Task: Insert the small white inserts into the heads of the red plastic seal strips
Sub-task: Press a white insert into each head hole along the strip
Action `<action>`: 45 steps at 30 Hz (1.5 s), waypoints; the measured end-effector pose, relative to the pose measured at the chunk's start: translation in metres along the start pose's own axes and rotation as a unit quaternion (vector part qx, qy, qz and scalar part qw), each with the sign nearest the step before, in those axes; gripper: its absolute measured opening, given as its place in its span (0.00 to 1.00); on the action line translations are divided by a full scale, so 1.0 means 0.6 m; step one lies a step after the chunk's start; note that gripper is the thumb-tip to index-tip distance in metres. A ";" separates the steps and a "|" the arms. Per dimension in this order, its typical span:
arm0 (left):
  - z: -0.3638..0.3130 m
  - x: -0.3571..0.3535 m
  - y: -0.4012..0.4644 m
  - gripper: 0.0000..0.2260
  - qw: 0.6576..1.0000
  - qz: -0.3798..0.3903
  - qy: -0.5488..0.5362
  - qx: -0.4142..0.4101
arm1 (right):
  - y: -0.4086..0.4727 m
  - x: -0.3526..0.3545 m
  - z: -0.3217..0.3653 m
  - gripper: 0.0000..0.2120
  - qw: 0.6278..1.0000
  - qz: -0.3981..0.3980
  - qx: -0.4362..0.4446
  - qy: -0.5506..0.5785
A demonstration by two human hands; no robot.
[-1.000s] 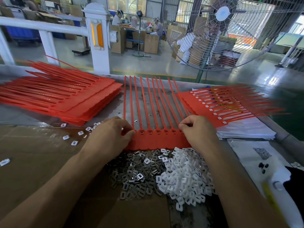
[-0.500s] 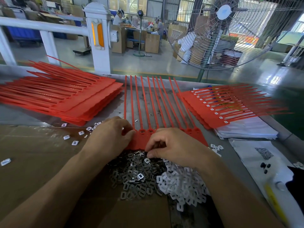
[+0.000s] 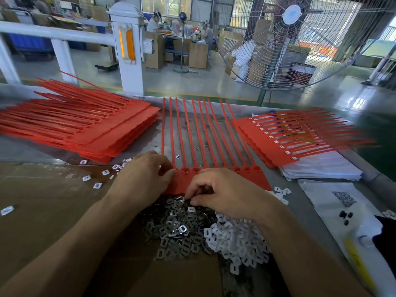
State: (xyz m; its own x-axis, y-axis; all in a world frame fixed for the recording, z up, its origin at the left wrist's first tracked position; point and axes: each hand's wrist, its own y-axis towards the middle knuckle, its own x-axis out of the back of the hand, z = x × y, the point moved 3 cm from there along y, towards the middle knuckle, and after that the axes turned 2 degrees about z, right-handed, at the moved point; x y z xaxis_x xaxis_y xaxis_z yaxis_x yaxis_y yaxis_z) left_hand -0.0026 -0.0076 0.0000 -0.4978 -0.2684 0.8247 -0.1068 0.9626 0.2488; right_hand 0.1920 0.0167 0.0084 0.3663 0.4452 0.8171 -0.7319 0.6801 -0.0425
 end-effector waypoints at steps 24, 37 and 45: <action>0.001 0.001 -0.001 0.09 1.000 0.018 0.002 0.001 | 0.000 -0.001 -0.005 0.05 0.999 -0.042 -0.009 0.029; 0.003 -0.001 0.001 0.11 1.000 0.015 0.007 -0.007 | -0.002 0.025 -0.024 0.07 0.962 -0.252 -0.028 0.102; 0.003 -0.001 0.001 0.11 1.000 0.015 0.007 -0.011 | -0.017 0.058 -0.071 0.09 0.906 -0.363 -0.146 0.164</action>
State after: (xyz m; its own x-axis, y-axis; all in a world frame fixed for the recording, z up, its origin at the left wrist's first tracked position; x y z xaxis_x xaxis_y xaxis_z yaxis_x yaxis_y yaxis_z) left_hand -0.0043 -0.0068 -0.0012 -0.4891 -0.2397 0.8386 -0.0727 0.9693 0.2347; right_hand 0.2370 0.0499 0.0127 0.8760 -0.0643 0.4780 -0.0647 0.9664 0.2487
